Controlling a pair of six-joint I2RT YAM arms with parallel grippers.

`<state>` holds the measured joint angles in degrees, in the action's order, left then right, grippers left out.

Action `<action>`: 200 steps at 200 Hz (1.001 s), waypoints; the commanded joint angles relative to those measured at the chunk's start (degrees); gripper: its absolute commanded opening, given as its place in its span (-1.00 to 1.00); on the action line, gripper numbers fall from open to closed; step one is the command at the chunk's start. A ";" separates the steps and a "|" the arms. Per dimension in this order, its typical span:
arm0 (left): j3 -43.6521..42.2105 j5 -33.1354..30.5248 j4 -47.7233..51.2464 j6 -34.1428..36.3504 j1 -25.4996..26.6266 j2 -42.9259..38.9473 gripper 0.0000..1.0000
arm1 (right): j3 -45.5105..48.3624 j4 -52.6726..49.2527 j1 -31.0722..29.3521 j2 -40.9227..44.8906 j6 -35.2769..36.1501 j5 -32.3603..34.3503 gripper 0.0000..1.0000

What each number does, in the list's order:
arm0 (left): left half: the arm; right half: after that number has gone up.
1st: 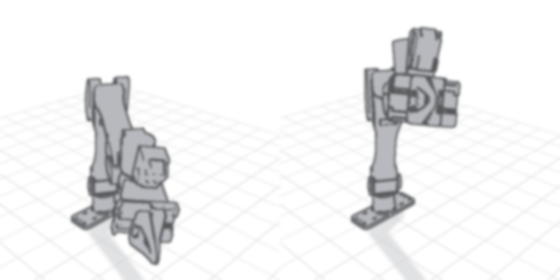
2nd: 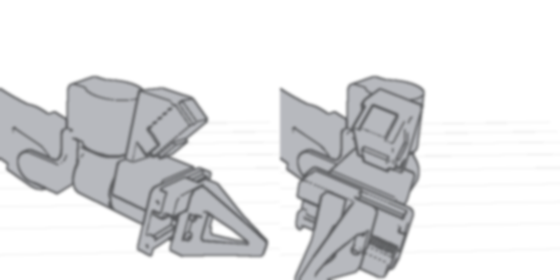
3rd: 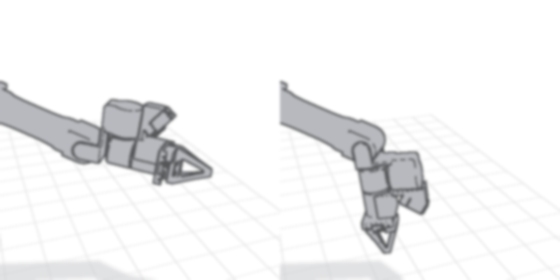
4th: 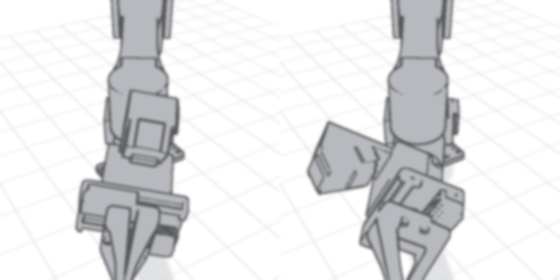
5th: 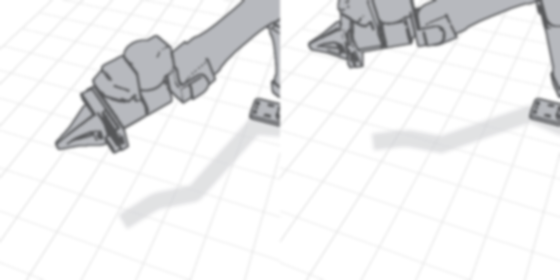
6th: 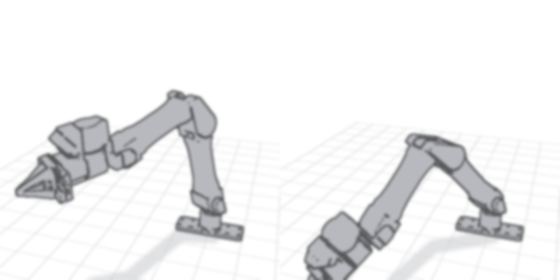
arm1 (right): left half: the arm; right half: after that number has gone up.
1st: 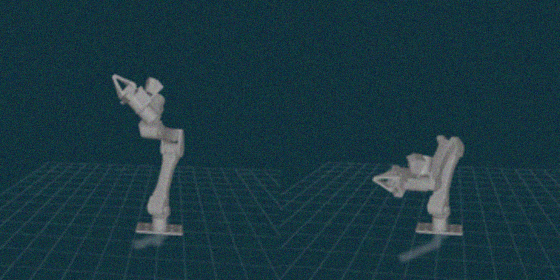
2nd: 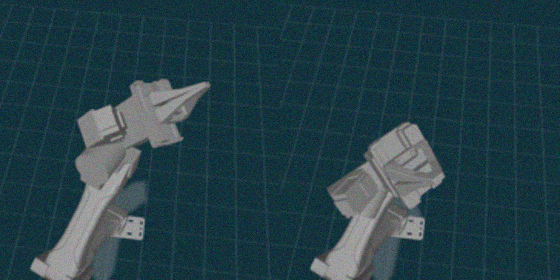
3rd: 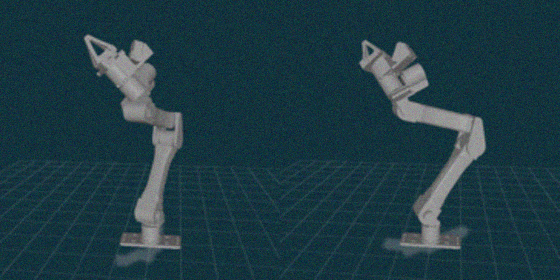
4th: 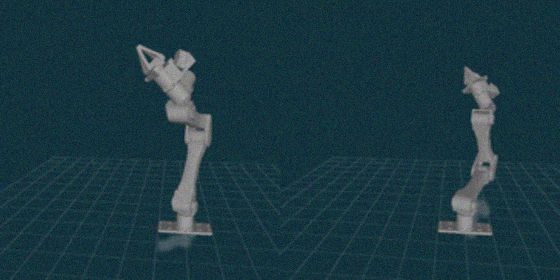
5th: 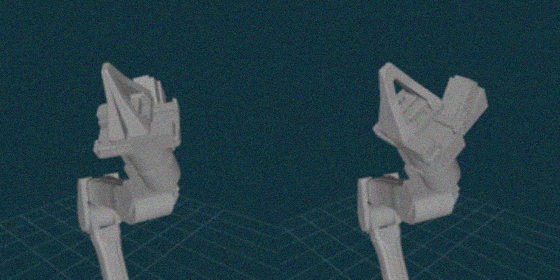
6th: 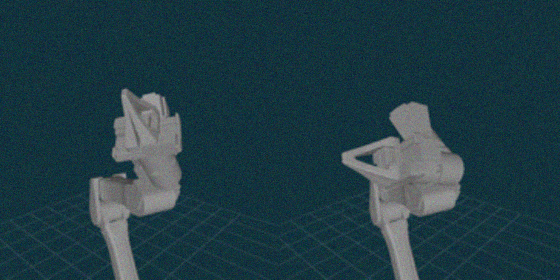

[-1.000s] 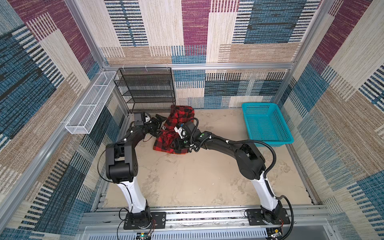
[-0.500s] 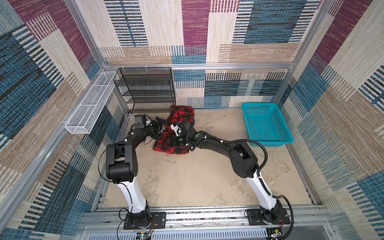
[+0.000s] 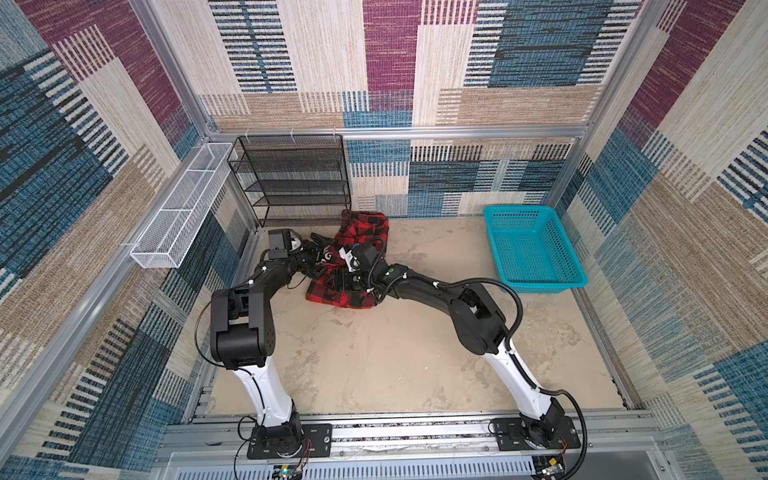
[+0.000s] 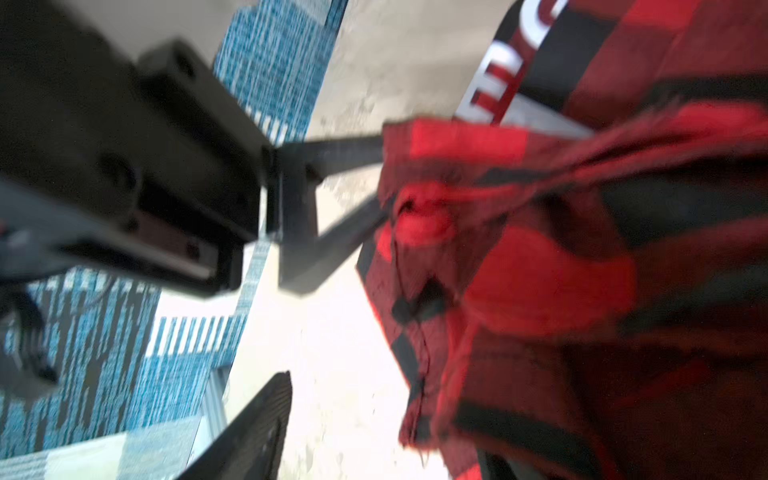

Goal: Fold and stack the long sleeve shirts

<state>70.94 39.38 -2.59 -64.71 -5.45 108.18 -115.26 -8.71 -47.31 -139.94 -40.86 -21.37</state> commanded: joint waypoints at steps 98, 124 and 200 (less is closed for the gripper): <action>1.52 2.76 1.80 3.73 -3.16 1.15 0.98 | 0.18 16.91 6.11 -2.30 -12.58 0.65 0.40; 3.46 3.05 2.53 3.96 -3.68 2.26 0.98 | -0.65 18.03 7.22 -2.64 -13.63 -0.03 0.40; 2.42 0.39 6.64 7.07 -3.54 -2.84 0.98 | -13.09 0.37 8.12 -2.33 -2.83 3.88 0.33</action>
<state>75.55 40.82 1.32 -61.25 -9.47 109.40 -127.57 0.82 -38.98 -145.36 -50.96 -20.34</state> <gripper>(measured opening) 0.991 0.682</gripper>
